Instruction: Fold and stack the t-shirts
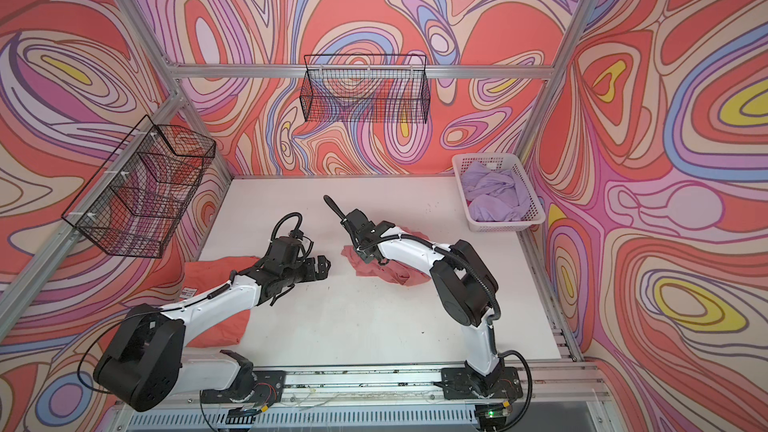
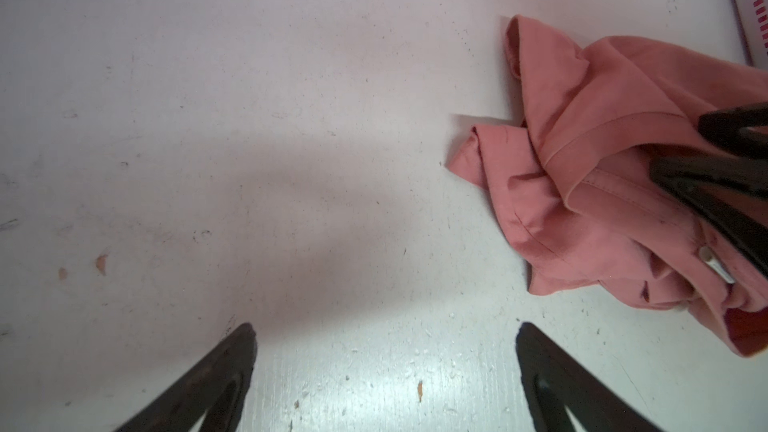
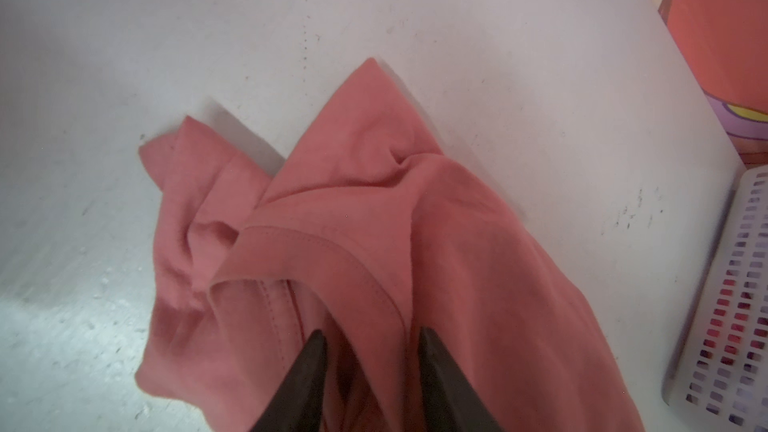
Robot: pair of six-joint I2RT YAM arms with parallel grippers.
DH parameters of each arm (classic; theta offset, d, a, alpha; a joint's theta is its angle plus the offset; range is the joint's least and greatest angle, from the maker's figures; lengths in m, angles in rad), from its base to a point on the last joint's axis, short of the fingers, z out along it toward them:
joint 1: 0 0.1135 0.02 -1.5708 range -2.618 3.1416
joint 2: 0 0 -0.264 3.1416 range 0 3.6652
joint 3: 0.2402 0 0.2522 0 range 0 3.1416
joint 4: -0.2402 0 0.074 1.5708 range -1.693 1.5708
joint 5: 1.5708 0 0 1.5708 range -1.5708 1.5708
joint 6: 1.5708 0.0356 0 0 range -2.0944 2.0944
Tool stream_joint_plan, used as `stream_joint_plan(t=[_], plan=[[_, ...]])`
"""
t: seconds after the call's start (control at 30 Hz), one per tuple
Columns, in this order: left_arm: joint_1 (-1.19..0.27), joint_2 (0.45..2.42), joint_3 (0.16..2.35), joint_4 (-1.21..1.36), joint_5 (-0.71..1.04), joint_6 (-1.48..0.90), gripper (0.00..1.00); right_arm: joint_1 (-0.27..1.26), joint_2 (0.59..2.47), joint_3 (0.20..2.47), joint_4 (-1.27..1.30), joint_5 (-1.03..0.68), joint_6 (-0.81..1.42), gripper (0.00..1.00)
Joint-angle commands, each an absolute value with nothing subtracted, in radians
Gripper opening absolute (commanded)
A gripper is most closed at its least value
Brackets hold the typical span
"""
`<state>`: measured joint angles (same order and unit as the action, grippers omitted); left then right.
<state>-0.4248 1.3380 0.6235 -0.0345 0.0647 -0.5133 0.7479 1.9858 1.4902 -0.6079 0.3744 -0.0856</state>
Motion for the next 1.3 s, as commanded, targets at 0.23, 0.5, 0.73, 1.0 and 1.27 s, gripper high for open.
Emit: stream_joint_plan(t=[0.23, 0.5, 0.73, 1.0, 1.27], plan=[[-0.428, 1.325, 0.626, -0.055, 0.042, -0.505, 0.99, 0.720, 1.924, 1.563, -0.632, 0.467, -0.097, 0.00], [-0.427, 1.366, 0.667, -0.048, 0.074, -0.497, 0.99, 0.518, 1.767, 1.582, -0.641, 0.431, -0.089, 0.02], [-0.449, 1.445, 0.747, -0.038, 0.103, -0.494, 0.99, 0.262, 1.857, 1.525, -0.534, 0.392, -0.058, 0.08], [-0.532, 1.570, 0.893, -0.042, 0.132, -0.499, 0.99, 0.246, 1.870, 1.570, -0.559, 0.378, 0.041, 0.79], [-0.560, 1.836, 1.162, 0.009, 0.253, -0.671, 0.93, 0.246, 1.595, 1.476, -0.618, 0.240, 0.114, 0.84]])
